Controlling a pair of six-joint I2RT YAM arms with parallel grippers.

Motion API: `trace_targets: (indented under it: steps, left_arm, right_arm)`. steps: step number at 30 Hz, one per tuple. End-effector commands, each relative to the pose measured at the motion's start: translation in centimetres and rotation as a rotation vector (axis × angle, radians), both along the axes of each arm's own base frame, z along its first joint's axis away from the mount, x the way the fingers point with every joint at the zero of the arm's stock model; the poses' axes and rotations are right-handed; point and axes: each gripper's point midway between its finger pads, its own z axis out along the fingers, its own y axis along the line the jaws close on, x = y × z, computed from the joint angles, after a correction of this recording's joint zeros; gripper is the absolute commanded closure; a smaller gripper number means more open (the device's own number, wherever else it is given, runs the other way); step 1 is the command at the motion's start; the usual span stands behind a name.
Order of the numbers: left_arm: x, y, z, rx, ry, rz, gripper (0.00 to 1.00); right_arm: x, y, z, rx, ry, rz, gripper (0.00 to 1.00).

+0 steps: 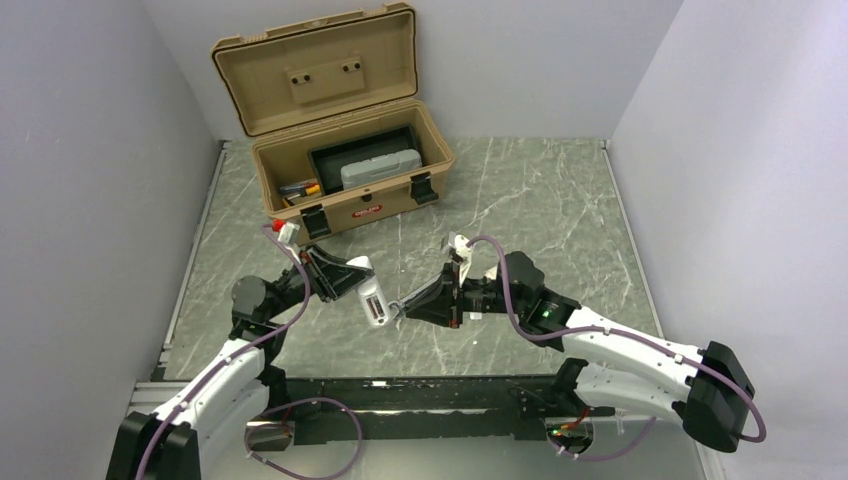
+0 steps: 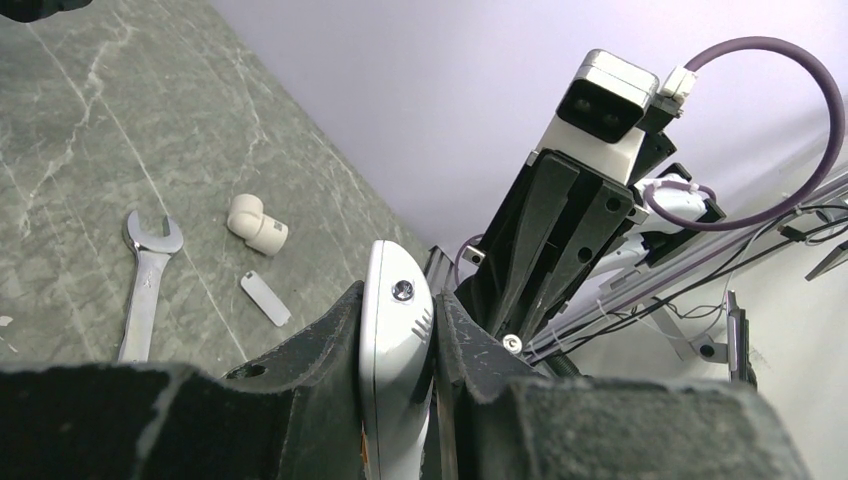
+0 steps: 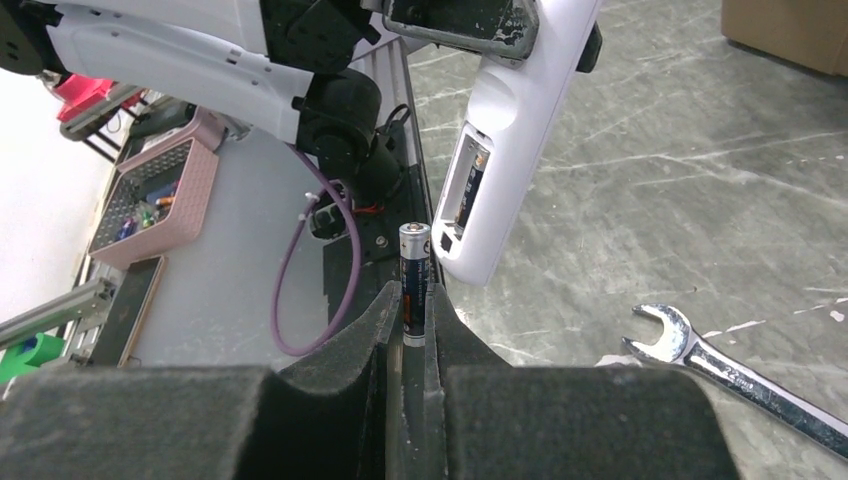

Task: Load the batteries into the remote control

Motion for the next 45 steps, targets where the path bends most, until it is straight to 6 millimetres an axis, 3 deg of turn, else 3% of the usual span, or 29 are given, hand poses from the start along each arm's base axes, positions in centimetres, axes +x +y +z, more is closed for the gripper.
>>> trace_targets:
  steps: [1, 8, 21, 27, 33, 35, 37, 42, 45]
  left_arm:
    - [-0.2, -0.1, 1.0, -0.012, -0.048, -0.006, 1.00]
    - [0.3, -0.4, 0.1, 0.022, 0.062, -0.026, 1.00]
    - [0.3, -1.2, -0.4, 0.010, 0.129, -0.083, 1.00]
    - [0.1, -2.0, -1.1, 0.043, 0.210, -0.147, 1.00]
    - [0.2, -1.9, -2.0, 0.043, 0.234, -0.126, 1.00]
    - [0.7, -1.7, -2.9, 0.086, 0.261, -0.086, 1.00]
    - [1.7, -0.8, -5.1, 0.197, 0.310, 0.012, 1.00]
    - [2.5, 1.1, -7.1, 0.329, 0.367, 0.136, 1.00]
    - [2.4, 1.3, -7.3, 0.321, 0.381, 0.132, 1.00]
  right_arm:
    - [0.4, 0.0, 1.2, 0.045, -0.037, -0.025, 1.00]
    - [3.0, -0.2, 1.0, -0.024, -0.086, -0.192, 1.00]
    - [3.2, 0.2, 0.6, -0.052, -0.173, -0.233, 1.00]
    - [2.1, 0.6, 0.1, -0.085, -0.374, -0.199, 1.00]
    - [3.4, 0.4, -0.4, -0.162, -0.339, -0.273, 1.00]
    - [3.8, -0.1, -1.6, -0.209, -0.272, -0.318, 1.00]
    - [4.2, -0.7, -3.8, -0.296, -0.221, -0.341, 1.00]
    - [4.8, -3.7, -12.8, -0.665, 0.085, -0.437, 1.00]
    - [4.0, -4.6, -16.1, -0.817, 0.209, -0.440, 1.00]
